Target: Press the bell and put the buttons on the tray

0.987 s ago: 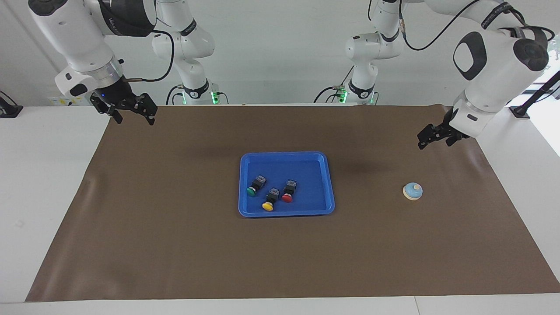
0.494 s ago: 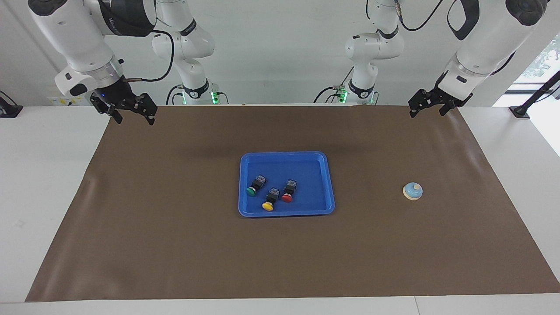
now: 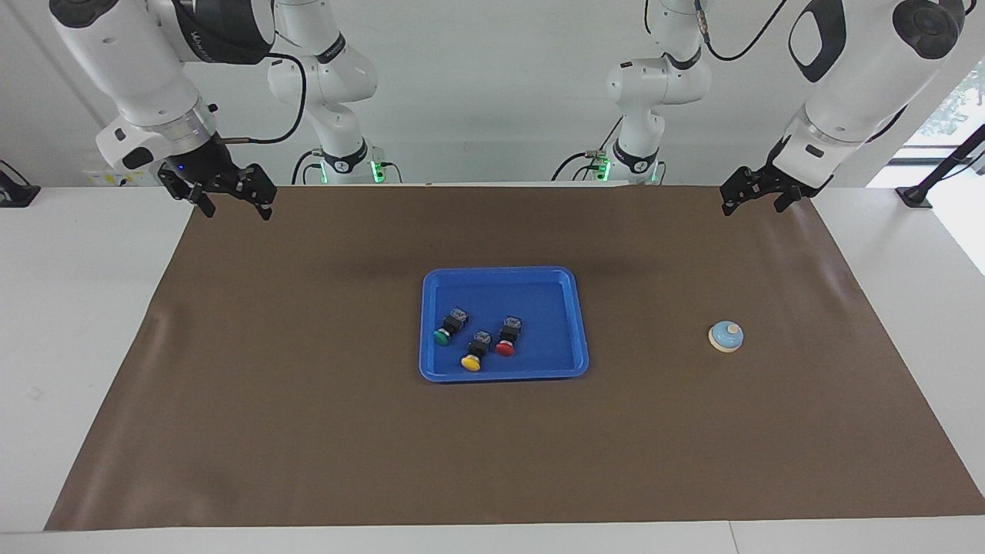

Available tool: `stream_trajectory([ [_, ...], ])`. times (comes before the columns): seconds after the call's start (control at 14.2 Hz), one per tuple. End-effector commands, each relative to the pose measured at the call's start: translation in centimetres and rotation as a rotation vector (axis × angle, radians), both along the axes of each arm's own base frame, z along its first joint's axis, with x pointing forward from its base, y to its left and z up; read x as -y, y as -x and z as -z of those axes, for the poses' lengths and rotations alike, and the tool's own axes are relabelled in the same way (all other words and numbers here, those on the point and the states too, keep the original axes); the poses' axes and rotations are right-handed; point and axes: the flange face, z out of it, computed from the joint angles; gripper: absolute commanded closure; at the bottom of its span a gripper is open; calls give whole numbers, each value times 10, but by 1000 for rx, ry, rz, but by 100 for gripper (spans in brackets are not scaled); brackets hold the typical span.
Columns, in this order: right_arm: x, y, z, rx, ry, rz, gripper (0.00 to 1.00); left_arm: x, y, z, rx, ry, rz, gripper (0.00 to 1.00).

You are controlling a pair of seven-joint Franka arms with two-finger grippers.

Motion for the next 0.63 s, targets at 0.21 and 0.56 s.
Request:
stream_trajectory([
  [0.21, 2, 2, -2, -9, 8, 14, 0, 6, -3, -7, 19, -10, 20, 0],
  [0.56, 2, 2, -2, -9, 8, 14, 0, 9, -3, -8, 22, -9, 23, 0],
])
